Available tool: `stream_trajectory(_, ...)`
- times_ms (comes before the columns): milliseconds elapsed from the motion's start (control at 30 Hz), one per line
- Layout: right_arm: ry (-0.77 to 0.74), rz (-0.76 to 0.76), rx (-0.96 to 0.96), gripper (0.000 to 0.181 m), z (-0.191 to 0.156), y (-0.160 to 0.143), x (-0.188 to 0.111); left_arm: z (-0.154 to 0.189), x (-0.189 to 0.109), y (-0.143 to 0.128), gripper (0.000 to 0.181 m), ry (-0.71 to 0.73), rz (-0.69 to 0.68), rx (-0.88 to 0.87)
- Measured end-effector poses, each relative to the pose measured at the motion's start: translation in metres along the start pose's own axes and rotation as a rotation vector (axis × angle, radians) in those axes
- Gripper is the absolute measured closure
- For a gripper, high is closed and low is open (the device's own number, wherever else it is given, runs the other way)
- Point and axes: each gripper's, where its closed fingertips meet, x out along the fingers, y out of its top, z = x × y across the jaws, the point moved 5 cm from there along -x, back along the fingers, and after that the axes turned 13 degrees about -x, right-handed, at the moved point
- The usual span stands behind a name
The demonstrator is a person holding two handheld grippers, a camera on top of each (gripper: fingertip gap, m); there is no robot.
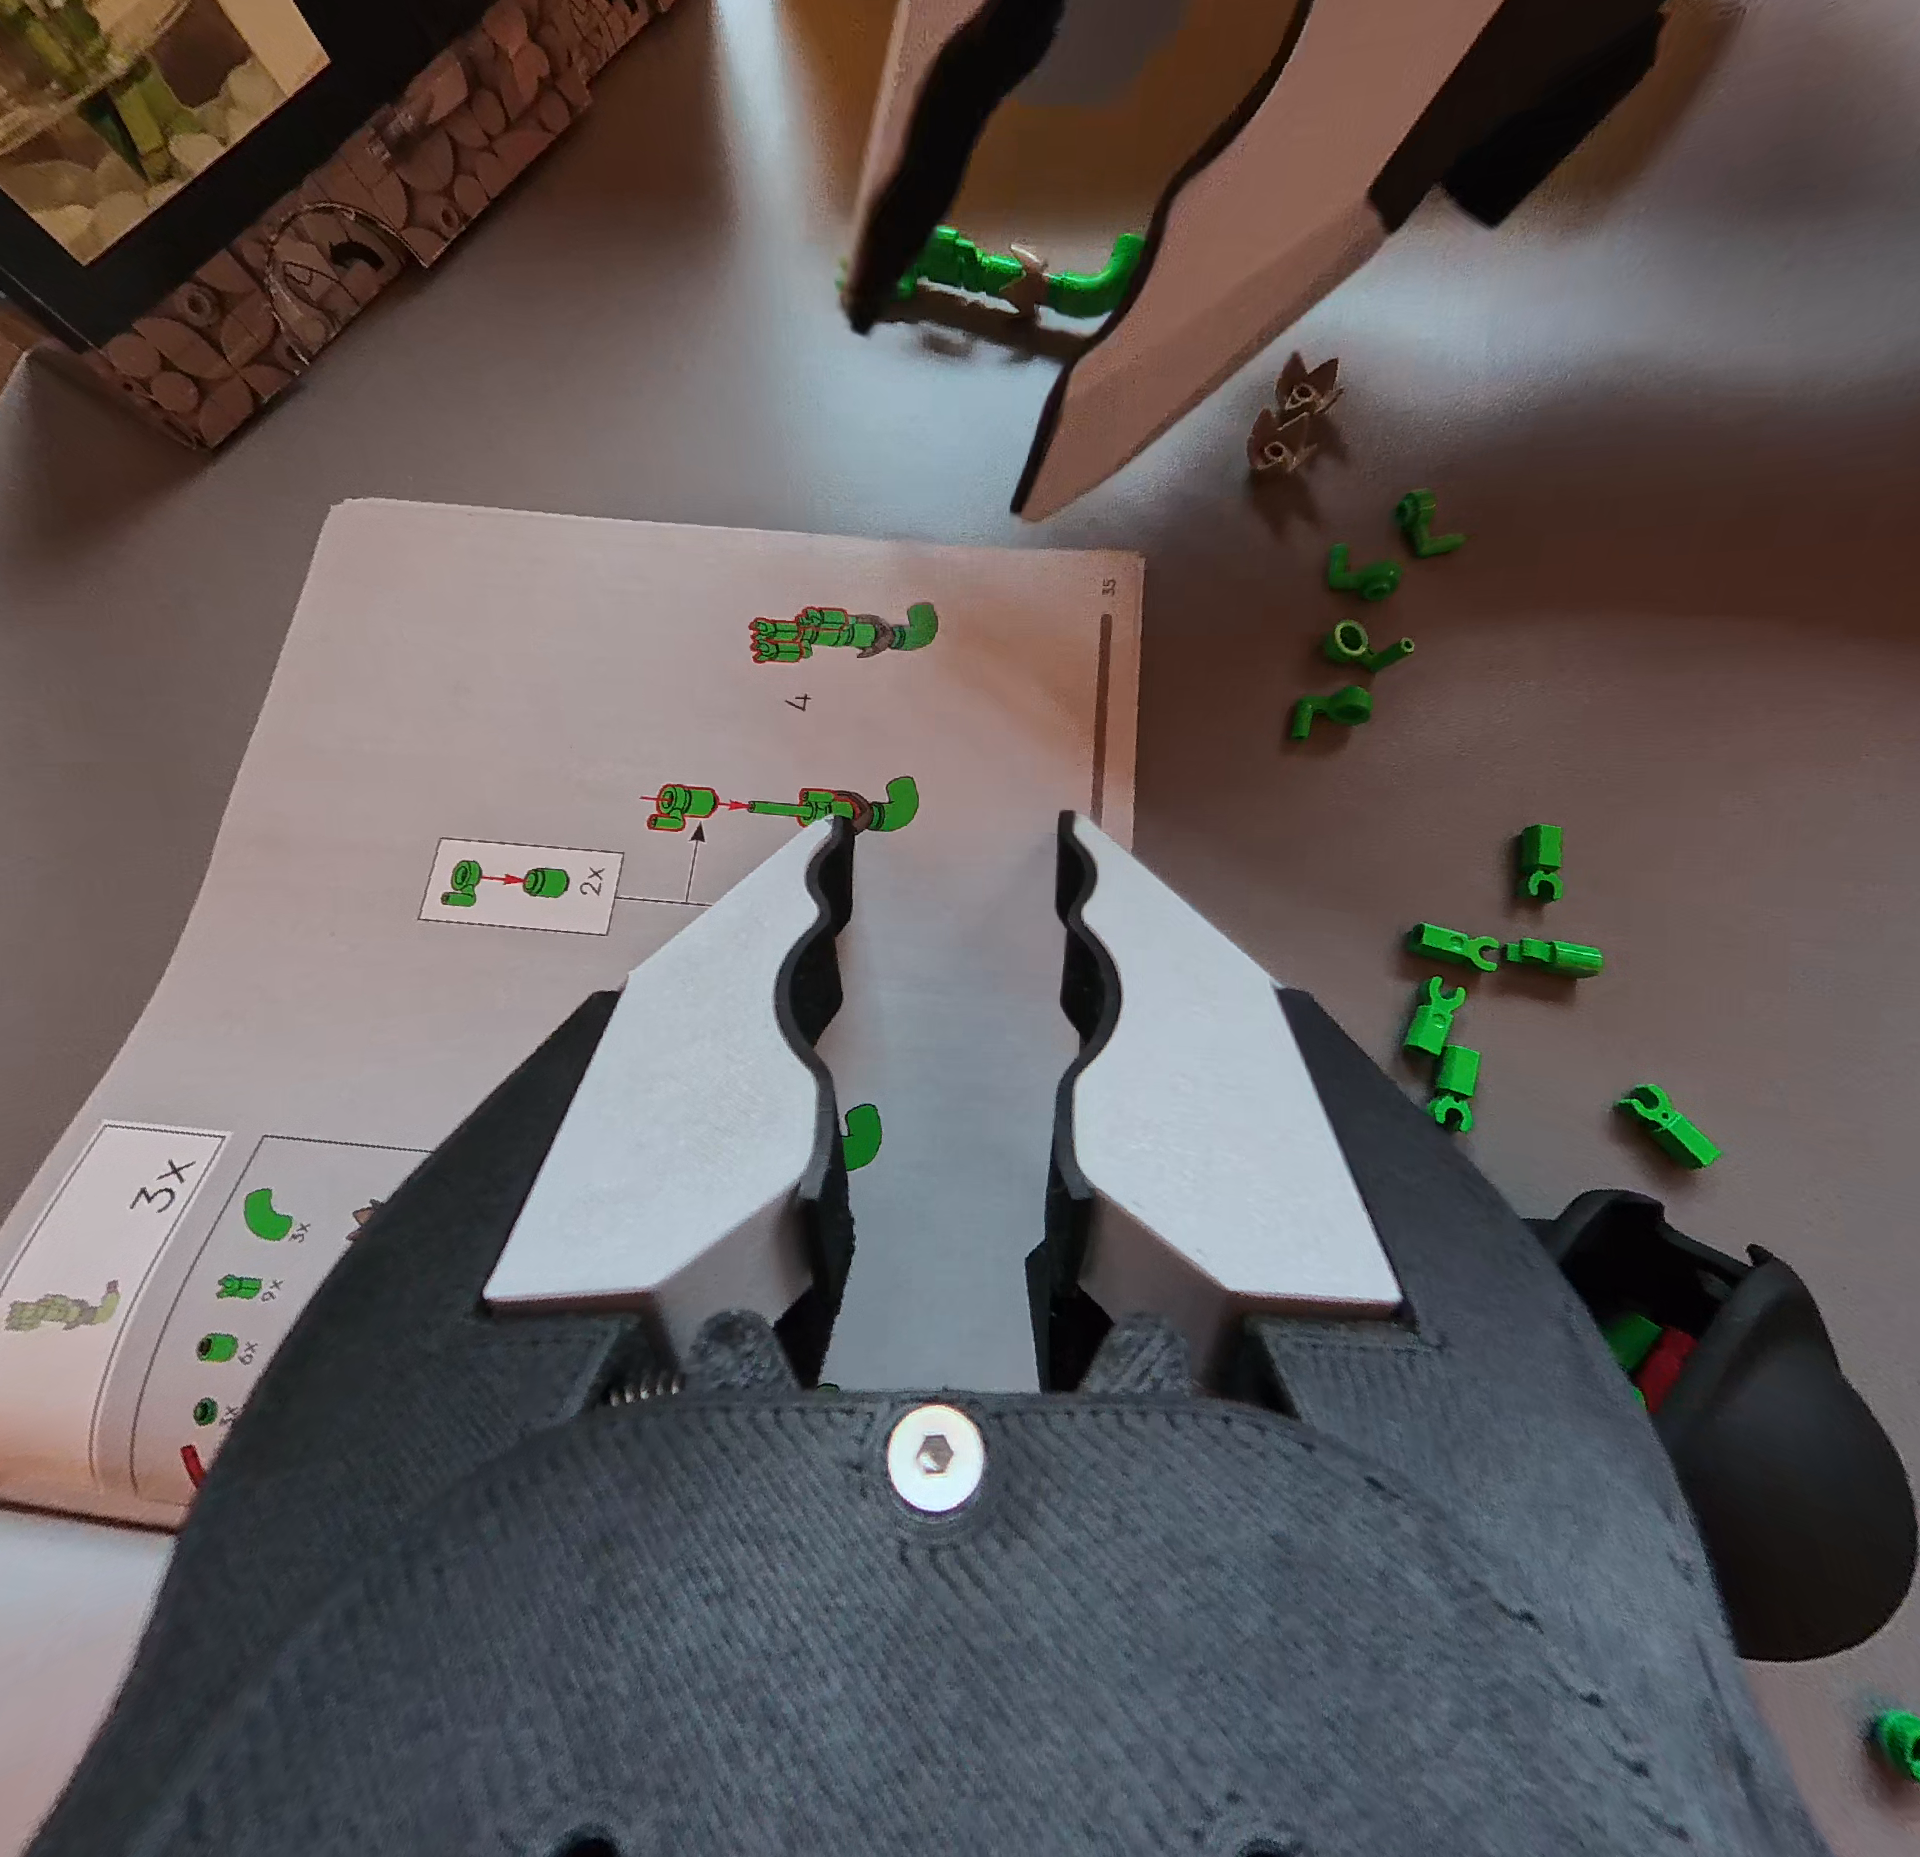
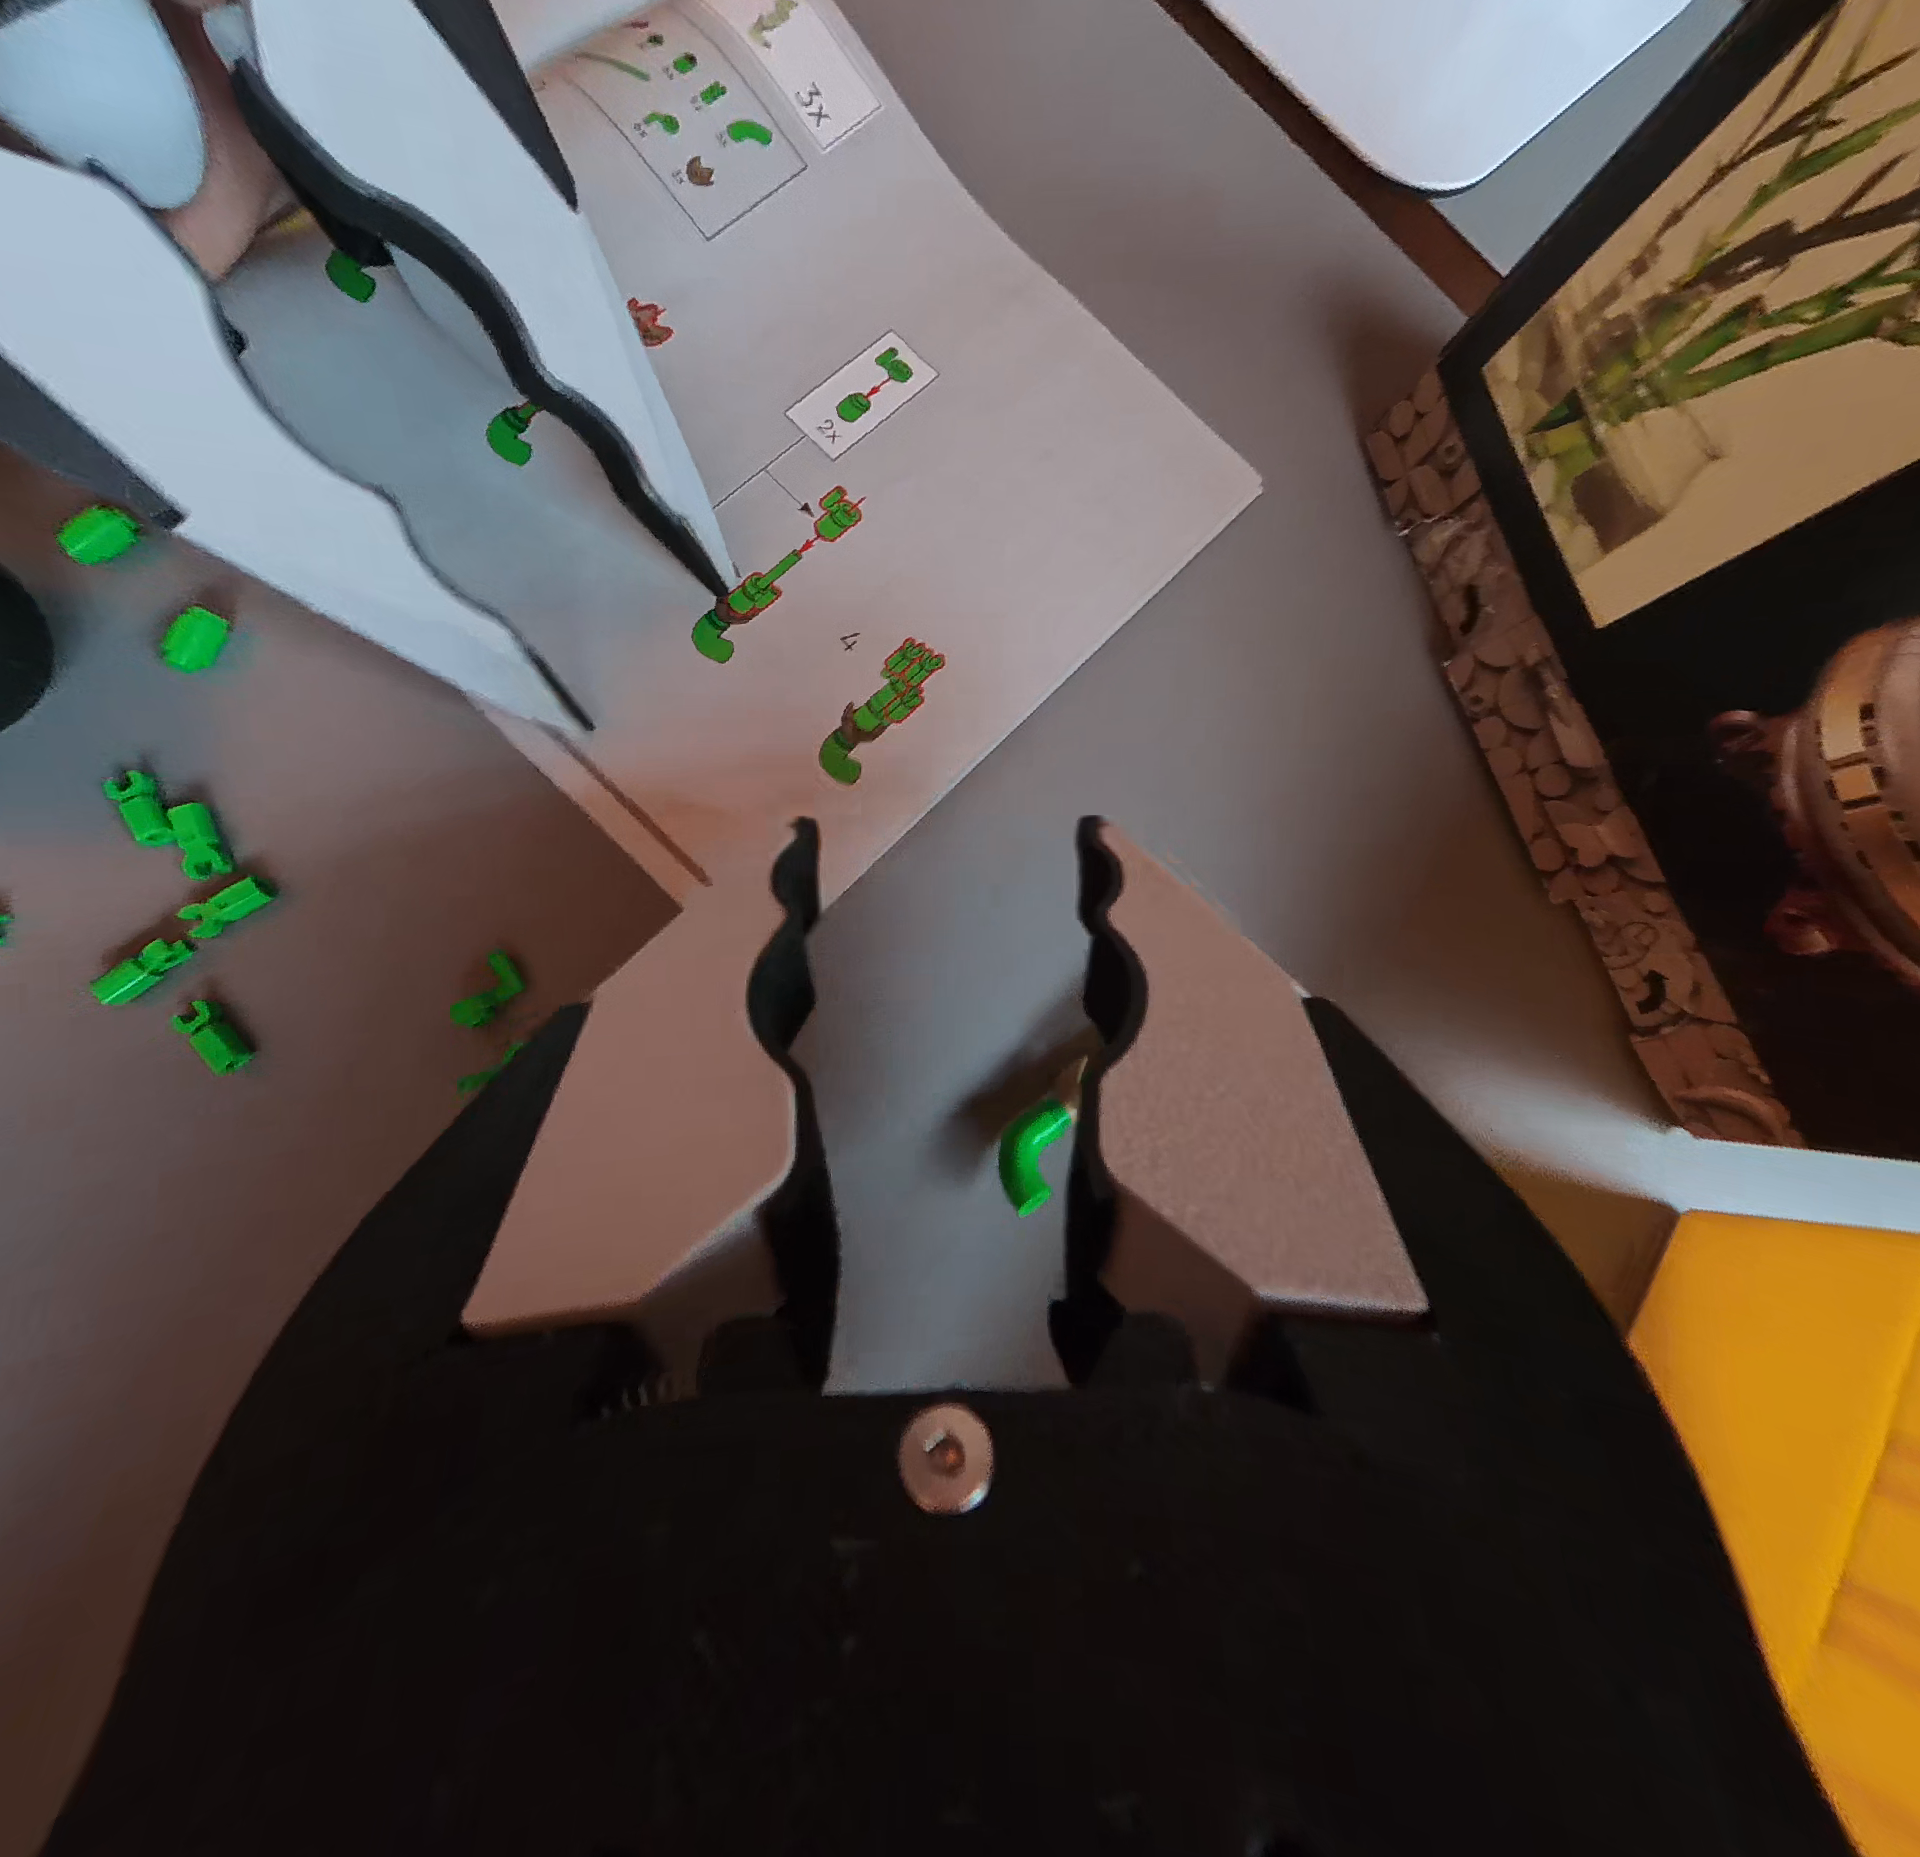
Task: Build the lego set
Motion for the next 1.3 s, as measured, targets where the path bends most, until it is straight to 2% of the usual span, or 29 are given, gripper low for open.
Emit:
stream_trajectory(167,0.13,-0.064,-0.021,0.167,-0.013,-0.014,-0.008,-0.001,0.0,0.0,0.146,0.002,0.005,-0.011)
stream_trajectory(233,0.168,-0.085,-0.028,0.171,-0.019,-0.018,-0.007,-0.001,0.0,0.0,0.146,0.003,0.005,-0.011)
stream_trajectory(400,0.193,-0.111,-0.057,0.171,-0.025,-0.021,-0.004,-0.001,0.0,0.0,0.146,0.004,0.005,-0.009)
stream_trajectory(900,0.174,-0.029,-0.068,0.169,-0.027,-0.01,0.001,-0.001,0.0,0.0,0.144,-0.01,0.004,-0.018)
stream_trajectory(1300,0.099,0.036,-0.115,0.15,-0.023,0.001,0.009,0.0,-0.001,0.0,0.139,-0.029,0.004,-0.039)
